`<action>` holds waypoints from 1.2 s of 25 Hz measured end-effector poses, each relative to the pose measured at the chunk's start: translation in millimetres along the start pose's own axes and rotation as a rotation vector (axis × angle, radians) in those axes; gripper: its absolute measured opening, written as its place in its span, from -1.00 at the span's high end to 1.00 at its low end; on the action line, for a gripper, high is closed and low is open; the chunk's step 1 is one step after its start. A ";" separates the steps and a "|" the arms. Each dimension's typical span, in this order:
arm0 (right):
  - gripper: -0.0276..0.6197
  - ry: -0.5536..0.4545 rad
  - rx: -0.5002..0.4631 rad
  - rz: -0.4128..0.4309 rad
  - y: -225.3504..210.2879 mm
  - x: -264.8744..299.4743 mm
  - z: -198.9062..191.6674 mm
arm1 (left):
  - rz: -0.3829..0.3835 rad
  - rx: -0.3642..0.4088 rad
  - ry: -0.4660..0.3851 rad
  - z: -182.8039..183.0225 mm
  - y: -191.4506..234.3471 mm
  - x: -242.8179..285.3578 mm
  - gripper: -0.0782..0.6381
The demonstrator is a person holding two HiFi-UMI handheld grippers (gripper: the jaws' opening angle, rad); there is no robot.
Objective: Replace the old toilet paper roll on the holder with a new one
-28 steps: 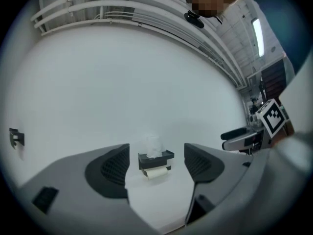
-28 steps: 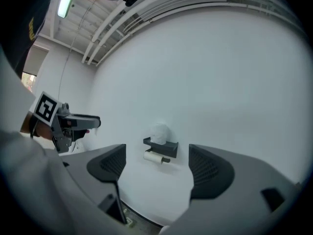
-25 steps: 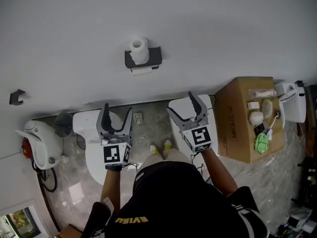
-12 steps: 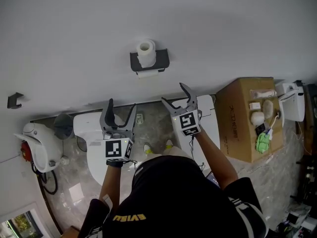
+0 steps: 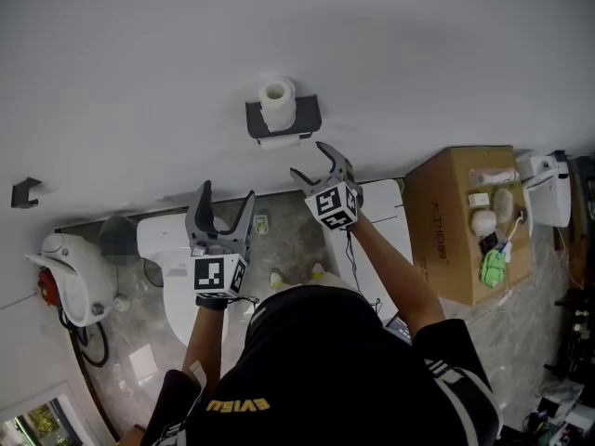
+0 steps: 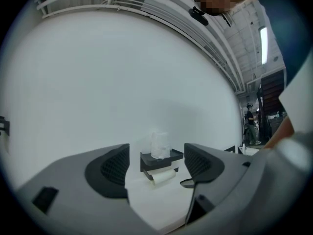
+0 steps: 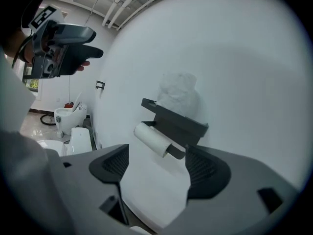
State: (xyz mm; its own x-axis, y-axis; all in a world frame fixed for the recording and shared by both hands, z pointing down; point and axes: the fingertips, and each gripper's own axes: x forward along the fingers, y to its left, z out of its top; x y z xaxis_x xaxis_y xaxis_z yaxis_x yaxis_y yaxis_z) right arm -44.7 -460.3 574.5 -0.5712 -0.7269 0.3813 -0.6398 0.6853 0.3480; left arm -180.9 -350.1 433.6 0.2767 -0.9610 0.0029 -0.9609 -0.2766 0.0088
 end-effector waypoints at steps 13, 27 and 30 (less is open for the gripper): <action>-0.09 0.117 -0.442 -0.086 -0.8 58.0 -13.2 | -0.010 0.035 0.032 -7.1 4.8 -12.2 -0.22; 0.27 0.121 -0.564 -0.120 -6.6 67.2 -10.4 | 0.023 0.000 0.023 -4.7 10.9 -11.4 -0.22; 0.28 0.122 -0.563 -0.130 -7.4 65.3 -10.7 | 0.017 -0.001 0.022 -4.8 9.5 -10.3 -0.22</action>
State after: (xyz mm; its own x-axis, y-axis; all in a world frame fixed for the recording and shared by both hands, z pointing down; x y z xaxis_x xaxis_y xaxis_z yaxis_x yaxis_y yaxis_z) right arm -71.7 -512.4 606.0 -0.4222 -0.8187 0.3891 -0.3102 0.5338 0.7867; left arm -192.9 -342.7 438.4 0.2601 -0.9653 0.0252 -0.9656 -0.2599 0.0095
